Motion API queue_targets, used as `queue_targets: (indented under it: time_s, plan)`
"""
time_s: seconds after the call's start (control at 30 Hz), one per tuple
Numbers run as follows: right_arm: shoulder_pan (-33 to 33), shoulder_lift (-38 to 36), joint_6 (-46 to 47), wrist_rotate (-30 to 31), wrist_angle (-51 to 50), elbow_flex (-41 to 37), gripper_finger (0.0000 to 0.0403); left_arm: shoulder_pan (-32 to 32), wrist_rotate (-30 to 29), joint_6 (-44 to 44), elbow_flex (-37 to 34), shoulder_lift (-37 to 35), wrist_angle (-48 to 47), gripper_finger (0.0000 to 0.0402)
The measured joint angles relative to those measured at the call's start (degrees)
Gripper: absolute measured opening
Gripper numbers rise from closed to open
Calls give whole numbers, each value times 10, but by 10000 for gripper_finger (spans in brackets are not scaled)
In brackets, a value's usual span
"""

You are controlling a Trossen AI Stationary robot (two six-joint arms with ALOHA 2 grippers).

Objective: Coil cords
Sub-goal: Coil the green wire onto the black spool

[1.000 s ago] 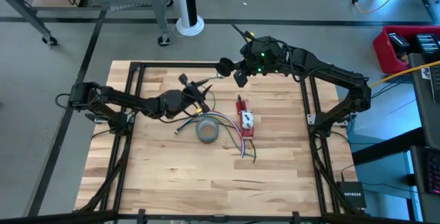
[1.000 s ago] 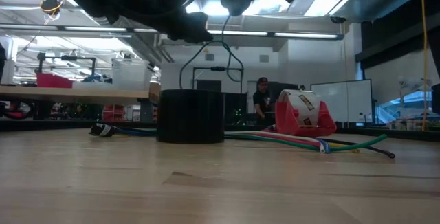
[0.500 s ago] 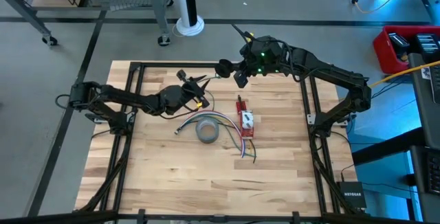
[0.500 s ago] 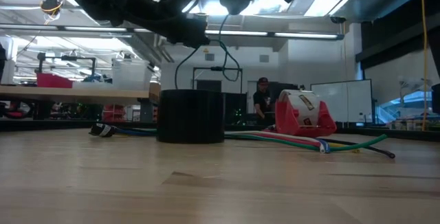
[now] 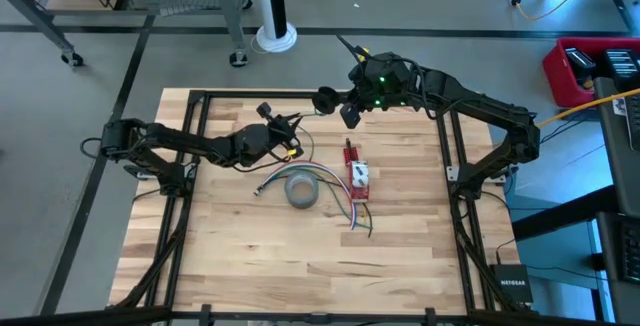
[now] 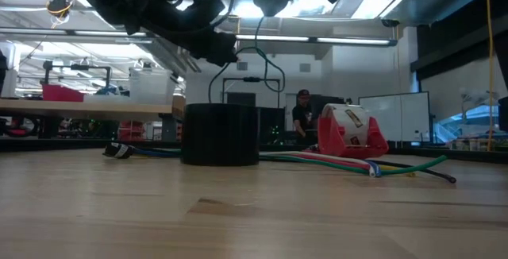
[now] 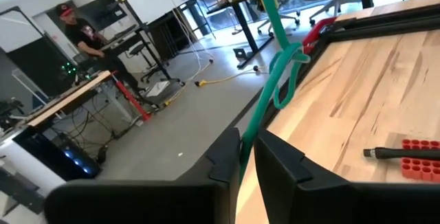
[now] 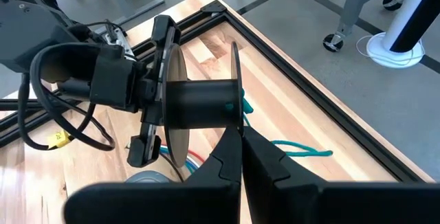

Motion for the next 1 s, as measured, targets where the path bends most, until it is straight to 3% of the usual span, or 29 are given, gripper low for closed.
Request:
queue_targets:
  time_s: [0.37, 0.73, 1.0]
  plan:
    - [0, 0, 0, 4, 5, 0, 3, -2, 0, -38, 0, 0, 1, 13]
    - [0, 0, -5, 86, 68, 0, 3, -81, 0, -58, 0, 0, -8, 4]
    - [0, 0, -5, 127, 100, 0, 3, -129, 0, -108, 0, 0, -79, 3]
